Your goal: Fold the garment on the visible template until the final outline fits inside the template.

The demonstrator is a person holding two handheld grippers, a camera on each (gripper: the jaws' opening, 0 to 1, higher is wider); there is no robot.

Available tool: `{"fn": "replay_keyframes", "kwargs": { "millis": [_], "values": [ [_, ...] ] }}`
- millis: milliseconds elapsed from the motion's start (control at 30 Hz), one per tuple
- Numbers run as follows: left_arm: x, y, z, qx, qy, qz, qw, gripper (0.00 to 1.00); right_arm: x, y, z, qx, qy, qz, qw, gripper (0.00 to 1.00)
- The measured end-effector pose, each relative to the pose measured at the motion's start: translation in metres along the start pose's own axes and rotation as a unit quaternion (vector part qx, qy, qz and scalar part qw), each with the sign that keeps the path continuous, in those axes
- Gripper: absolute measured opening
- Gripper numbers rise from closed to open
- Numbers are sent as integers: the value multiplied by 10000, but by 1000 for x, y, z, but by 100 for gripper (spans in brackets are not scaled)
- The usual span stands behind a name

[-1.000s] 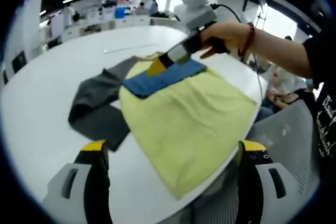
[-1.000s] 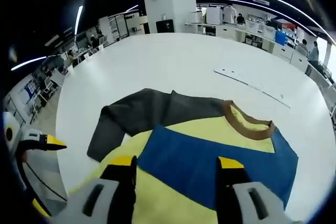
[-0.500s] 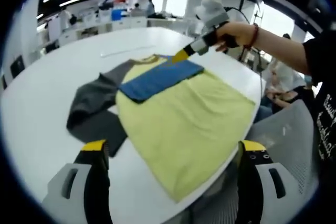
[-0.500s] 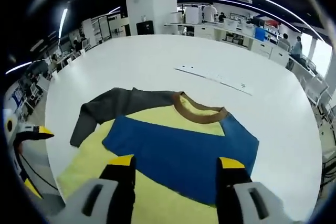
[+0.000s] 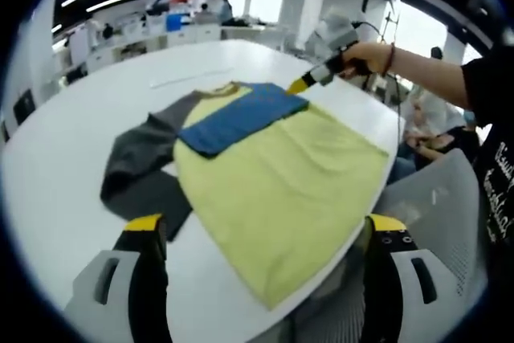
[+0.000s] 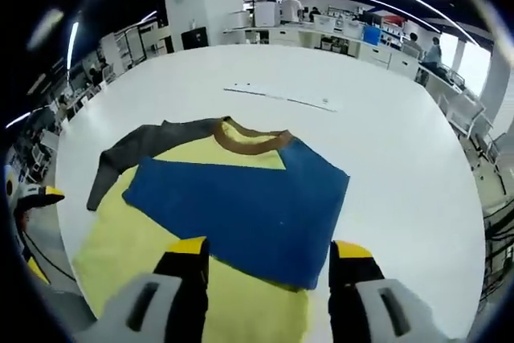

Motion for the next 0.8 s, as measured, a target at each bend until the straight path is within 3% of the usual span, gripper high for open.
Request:
{"fn": "replay_keyframes", "kwargs": {
  "millis": [400,667,800],
  "values": [
    [0,-1,-4,-15,60,-10,10000,99,2,-27,-31,534,110,-295,9981,42],
    [-2,0,-9,-61,103,10,9999,99,4,-33,-35,841,-79,-295,9960,35],
    [-3,1,-11,-110,111,43,9999,99,7,-36,-39,909,-101,-323,9953,24]
  ]
}}
Point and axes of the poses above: the point that each gripper's makers call its tool centre point, and the gripper's own axes: x roughly forward along the fingers, y roughly to its left, z roughly out of its top, the point moved 7 cm from there along -x, roughly backward along the fingers, and after that the axes turned 5 degrees about z, right-handed, at the moved point
